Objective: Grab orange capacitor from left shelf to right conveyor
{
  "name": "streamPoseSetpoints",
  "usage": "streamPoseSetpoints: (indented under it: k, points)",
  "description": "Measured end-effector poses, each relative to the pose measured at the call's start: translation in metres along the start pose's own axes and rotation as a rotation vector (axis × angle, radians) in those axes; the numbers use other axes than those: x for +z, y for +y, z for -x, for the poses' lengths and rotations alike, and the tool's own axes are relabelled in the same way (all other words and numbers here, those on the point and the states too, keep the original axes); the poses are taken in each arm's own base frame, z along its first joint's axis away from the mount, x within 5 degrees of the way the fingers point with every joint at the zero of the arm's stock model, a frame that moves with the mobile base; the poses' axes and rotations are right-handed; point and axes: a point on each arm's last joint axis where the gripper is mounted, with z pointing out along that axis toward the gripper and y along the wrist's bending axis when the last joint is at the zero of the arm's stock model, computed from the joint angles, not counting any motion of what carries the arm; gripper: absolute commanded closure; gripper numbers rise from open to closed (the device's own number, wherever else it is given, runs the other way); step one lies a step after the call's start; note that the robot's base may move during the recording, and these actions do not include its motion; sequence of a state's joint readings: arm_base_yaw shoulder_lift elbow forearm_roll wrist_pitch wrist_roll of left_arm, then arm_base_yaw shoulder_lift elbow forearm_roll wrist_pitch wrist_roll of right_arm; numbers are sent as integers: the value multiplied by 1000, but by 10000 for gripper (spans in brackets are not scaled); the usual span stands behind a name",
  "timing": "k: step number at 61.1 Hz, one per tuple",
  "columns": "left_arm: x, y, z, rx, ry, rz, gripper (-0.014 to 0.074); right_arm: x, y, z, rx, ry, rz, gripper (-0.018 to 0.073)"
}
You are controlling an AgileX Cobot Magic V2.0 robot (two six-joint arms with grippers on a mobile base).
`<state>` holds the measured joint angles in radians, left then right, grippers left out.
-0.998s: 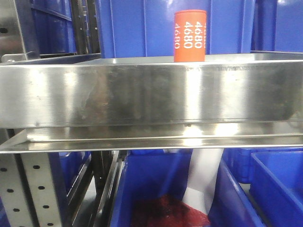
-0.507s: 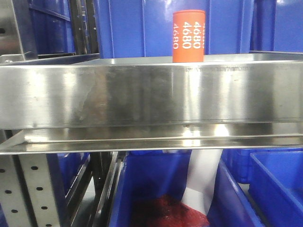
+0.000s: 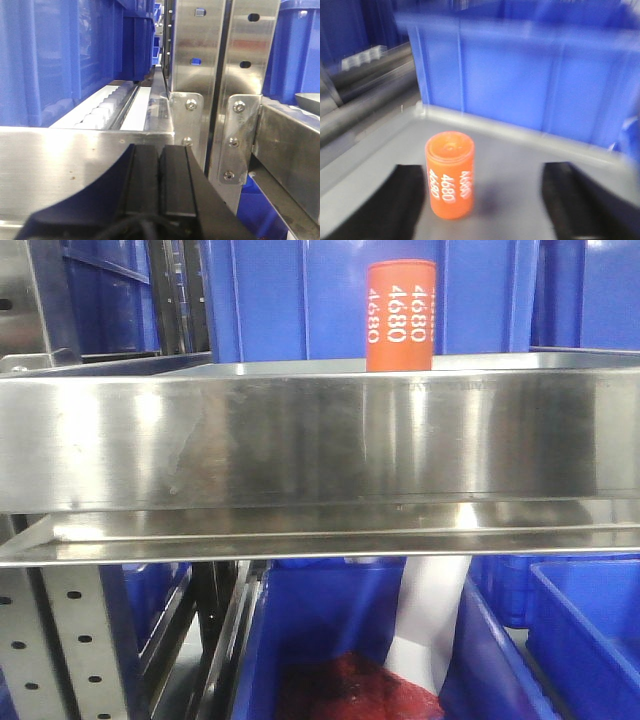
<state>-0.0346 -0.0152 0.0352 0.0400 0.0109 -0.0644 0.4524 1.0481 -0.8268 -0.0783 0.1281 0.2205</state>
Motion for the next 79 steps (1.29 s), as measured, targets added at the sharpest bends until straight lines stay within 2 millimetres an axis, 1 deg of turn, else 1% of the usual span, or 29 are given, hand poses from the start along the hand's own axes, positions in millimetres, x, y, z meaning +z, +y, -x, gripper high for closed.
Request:
streamPoseSetpoints:
  k: [5, 14, 21, 39, 47, 50, 55, 56, 59, 60, 61, 62, 65, 67, 71, 74, 79]
  points:
    - [0, 0, 0, 0, 0, 0, 722, 13, 2, 1, 11, -10, 12, -67]
    - [0, 0, 0, 0, 0, 0, 722, 34, 12, -5, 10, -6, 53, -67]
    - [0, 0, 0, 0, 0, 0, 722, 51, 17, -16, 7, 31, 66, -67]
    - [0, 0, 0, 0, 0, 0, 722, 96, 15, -47, 9, 88, 63, -67]
    - [0, 0, 0, 0, 0, 0, 722, 111, 14, -61, 9, 125, 58, -55]
    - [0, 0, 0, 0, 0, 0, 722, 115, 14, -67, 8, 144, 55, -10]
    - [0, 0, 0, 0, 0, 0, 722, 118, 13, -70, 8, 157, 53, 156]
    - [0, 0, 0, 0, 0, 0, 722, 118, 13, -70, 8, 157, 53, 222]
    - [0, 0, 0, 0, 0, 0, 722, 118, 13, -71, 10, 158, 52, 373]
    - [0, 0, 0, 0, 0, 0, 722, 118, 13, -71, 10, 158, 52, 453]
    - [0, 0, 0, 0, 0, 0, 722, 118, 13, -71, 10, 158, 52, 505]
    - [0, 0, 0, 0, 0, 0, 722, 118, 13, -71, 10, 158, 52, 538]
    - [0, 0, 0, 0, 0, 0, 722, 118, 13, -70, 11, 157, 52, 486]
    - [0, 0, 0, 0, 0, 0, 722, 117, 13, -69, 13, 155, 52, 471]
    - [0, 0, 0, 0, 0, 0, 722, 115, 14, -67, 13, 147, 53, 484]
    - [0, 0, 0, 0, 0, 0, 722, 112, 14, -63, 14, 134, 55, 512]
    - [0, 0, 0, 0, 0, 0, 722, 101, 15, -52, 14, 108, 59, 505]
